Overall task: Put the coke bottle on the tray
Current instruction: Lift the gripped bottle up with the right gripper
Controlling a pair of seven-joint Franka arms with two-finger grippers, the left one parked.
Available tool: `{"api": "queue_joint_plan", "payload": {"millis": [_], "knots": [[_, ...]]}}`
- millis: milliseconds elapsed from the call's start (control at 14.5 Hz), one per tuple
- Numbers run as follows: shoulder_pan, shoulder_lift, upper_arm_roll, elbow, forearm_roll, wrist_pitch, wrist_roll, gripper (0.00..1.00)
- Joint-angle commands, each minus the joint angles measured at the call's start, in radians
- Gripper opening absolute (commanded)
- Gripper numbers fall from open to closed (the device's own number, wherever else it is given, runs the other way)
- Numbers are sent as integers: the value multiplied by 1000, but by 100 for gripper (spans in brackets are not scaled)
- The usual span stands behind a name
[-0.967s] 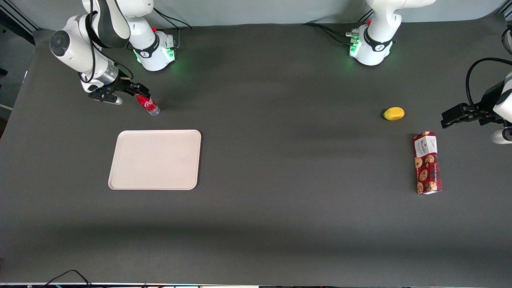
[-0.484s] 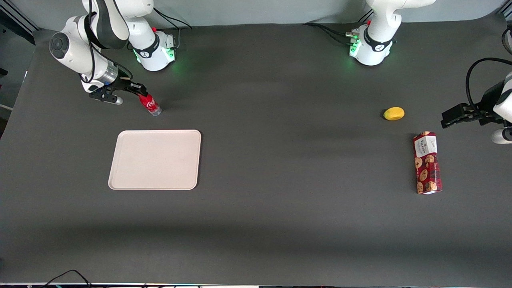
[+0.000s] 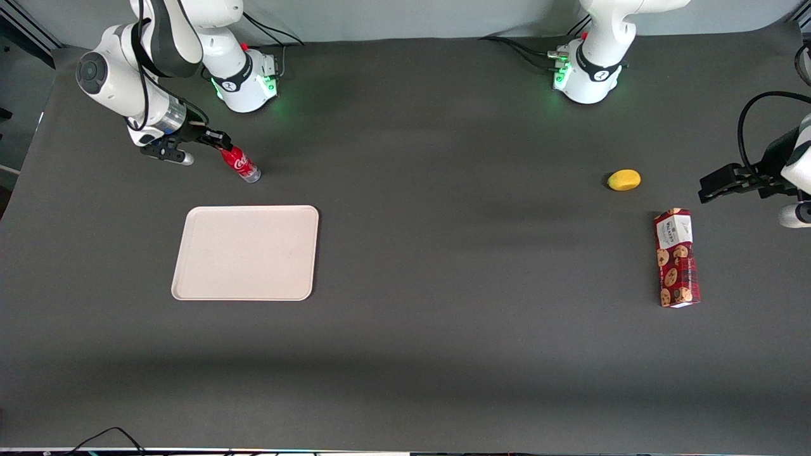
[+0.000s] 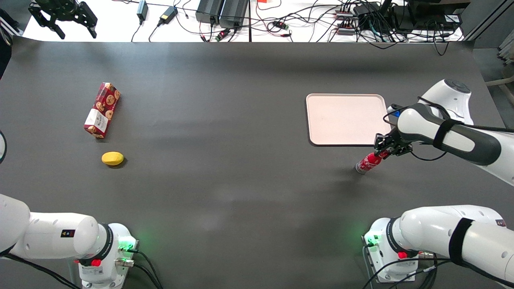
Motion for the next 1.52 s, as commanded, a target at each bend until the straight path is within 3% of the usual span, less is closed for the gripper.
{"api": "queue_joint_plan", "payload": {"millis": [0,138,484,829,1106,1451], "knots": [[9,-78,14,42,20,-109,-3,0],[11,-87,21,130,3,-195,-15,0],[33,-80,47,470,-128,-491,-35,0],[70,32,53,872,-140,-771,-64,0],[93,141,46,975,-210,-765,-99,0],[93,325,-54,989,-234,-523,-253,0]]}}
